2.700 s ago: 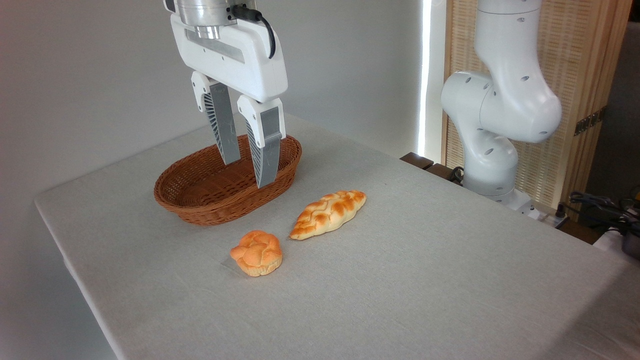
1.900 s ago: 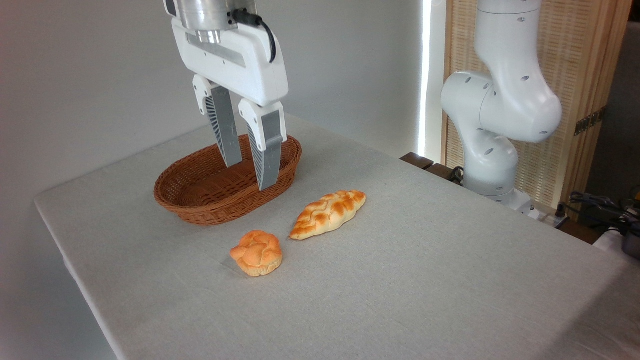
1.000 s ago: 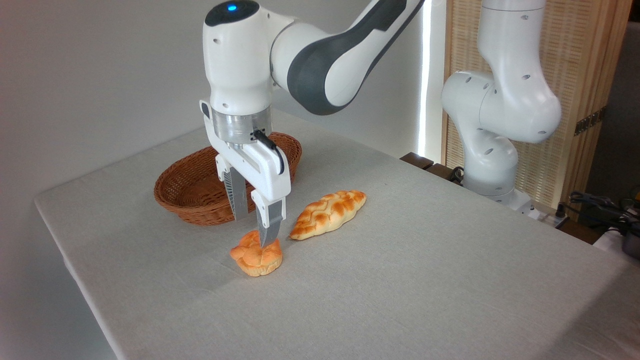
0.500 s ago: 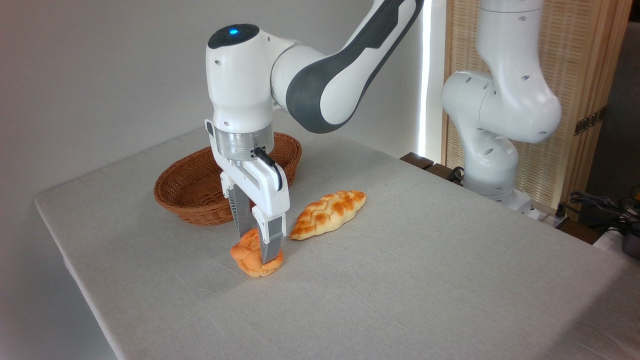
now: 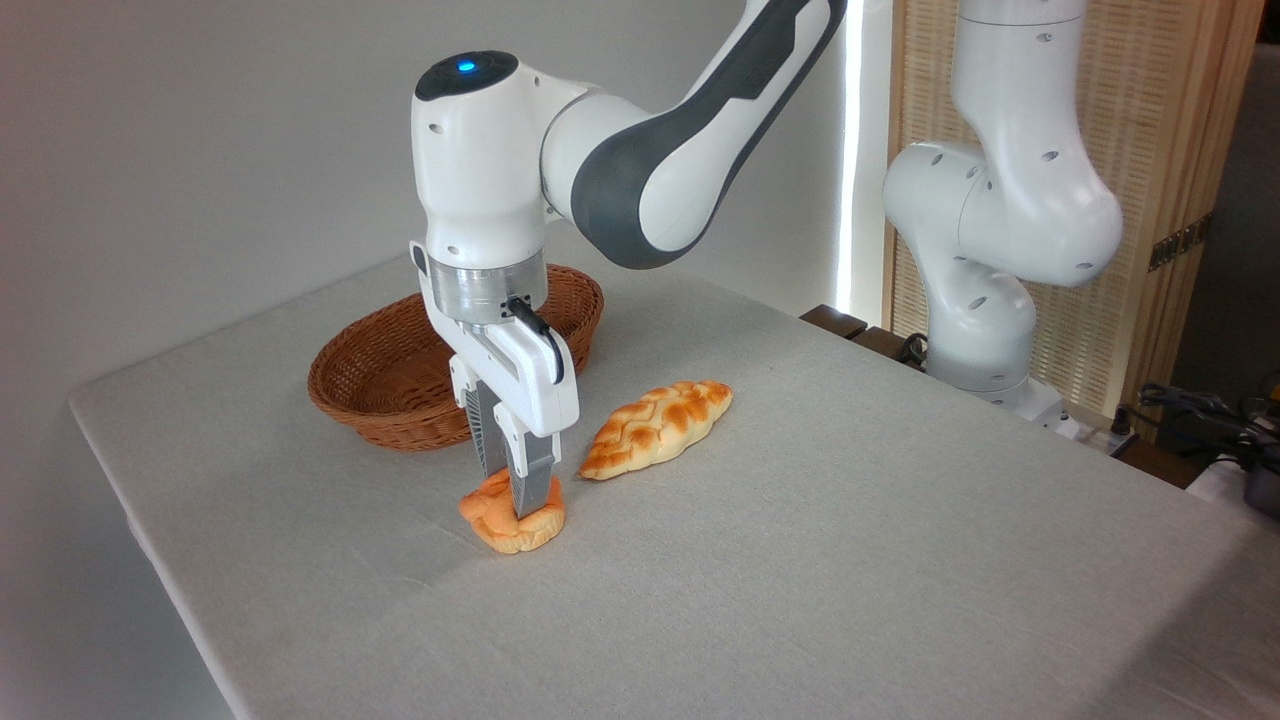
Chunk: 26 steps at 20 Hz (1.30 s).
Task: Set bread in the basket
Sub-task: 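Lift the bun and carry it into the wicker basket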
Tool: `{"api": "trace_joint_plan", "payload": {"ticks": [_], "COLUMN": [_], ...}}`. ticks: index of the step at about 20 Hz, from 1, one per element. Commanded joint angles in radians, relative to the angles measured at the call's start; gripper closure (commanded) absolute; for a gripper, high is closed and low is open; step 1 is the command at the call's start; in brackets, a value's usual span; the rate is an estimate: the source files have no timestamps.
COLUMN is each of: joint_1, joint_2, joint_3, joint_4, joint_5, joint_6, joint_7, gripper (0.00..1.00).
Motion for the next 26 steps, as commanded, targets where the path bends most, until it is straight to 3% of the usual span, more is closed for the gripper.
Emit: {"api": "trace_joint_plan", "payload": {"ticks": [1, 3, 7, 11, 16, 19, 22, 24, 26], "joint_1": [0.000, 0.008, 0.019, 0.014, 0.008, 0.000, -0.001, -0.003, -0.003], "joint_2": [-0.009, -0.018, -0.021, -0.018, 0.026, 0.098, 0.152, 0.157, 0.157], "joint_3": [0.003, 0.014, 0.017, -0.002, -0.124, -0.196, -0.262, -0.272, -0.272], "joint_4": [0.009, 0.087, 0.210, 0.248, 0.248, 0.248, 0.250, 0.248, 0.248], "joint_5": [-0.005, -0.052, -0.216, -0.279, -0.304, -0.313, -0.299, -0.295, -0.278], "joint_6": [-0.026, -0.141, -0.246, -0.245, -0.171, -0.030, 0.068, 0.068, 0.064], "joint_7": [0.039, 0.033, 0.013, -0.050, -0.117, -0.240, -0.311, -0.306, -0.305], "gripper": [0.68, 0.66, 0.65, 0.62, 0.56, 0.37, 0.29, 0.00, 0.00]}}
